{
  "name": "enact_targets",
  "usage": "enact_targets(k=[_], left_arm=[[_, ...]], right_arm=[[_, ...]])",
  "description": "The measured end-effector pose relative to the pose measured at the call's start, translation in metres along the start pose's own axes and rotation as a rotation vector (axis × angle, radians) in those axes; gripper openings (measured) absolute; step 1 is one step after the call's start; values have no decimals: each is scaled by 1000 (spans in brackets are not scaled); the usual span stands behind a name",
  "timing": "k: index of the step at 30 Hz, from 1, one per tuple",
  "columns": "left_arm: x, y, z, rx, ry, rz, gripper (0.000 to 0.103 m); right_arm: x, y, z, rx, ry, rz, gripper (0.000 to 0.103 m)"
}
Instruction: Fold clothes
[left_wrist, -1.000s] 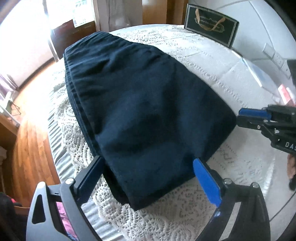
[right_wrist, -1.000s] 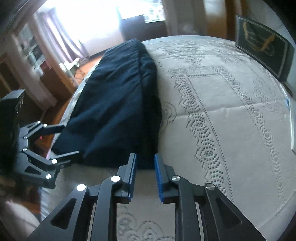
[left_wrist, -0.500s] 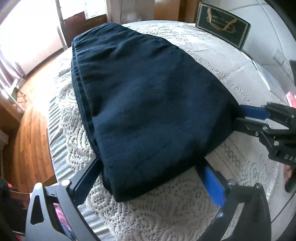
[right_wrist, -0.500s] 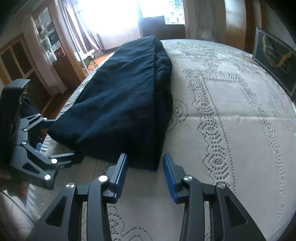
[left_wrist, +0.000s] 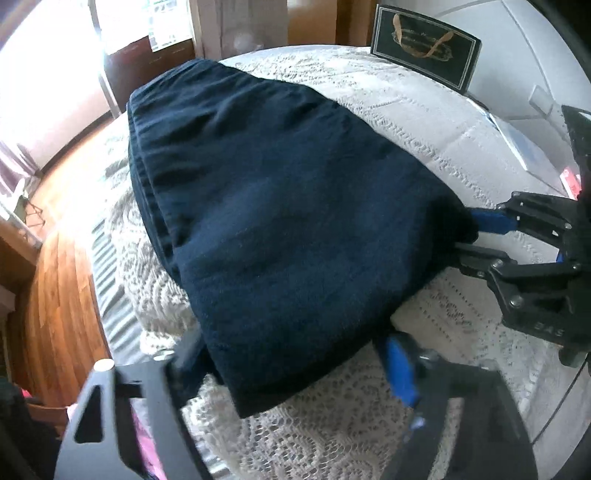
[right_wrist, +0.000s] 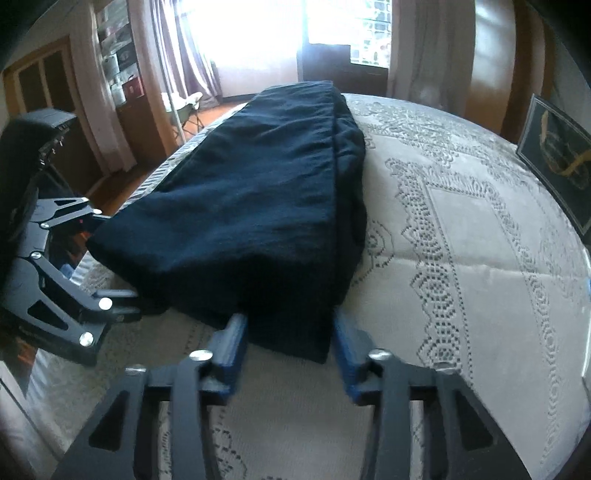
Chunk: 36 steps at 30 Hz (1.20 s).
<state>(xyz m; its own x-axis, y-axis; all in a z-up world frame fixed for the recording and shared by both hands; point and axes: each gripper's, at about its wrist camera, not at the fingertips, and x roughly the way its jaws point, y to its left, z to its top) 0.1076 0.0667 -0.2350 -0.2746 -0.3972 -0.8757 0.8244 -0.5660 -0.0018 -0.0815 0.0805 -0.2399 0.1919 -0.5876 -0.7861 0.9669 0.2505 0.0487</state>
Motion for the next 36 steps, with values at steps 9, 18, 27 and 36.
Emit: enact_targets(k=[9, 18, 27, 36], left_arm=[[-64, 16, 16, 42, -55, -47, 24], [-84, 47, 64, 28, -133, -58, 19], [-64, 148, 197, -79, -222, -68, 19], [83, 256, 321, -194, -19, -102, 20]], right_arm=[[-57, -3, 13, 195, -93, 119, 14], [-80, -2, 66, 271, -188, 136, 13], [-44, -33, 230, 237, -333, 155, 10], [129, -108, 373, 310, -227, 191, 9]])
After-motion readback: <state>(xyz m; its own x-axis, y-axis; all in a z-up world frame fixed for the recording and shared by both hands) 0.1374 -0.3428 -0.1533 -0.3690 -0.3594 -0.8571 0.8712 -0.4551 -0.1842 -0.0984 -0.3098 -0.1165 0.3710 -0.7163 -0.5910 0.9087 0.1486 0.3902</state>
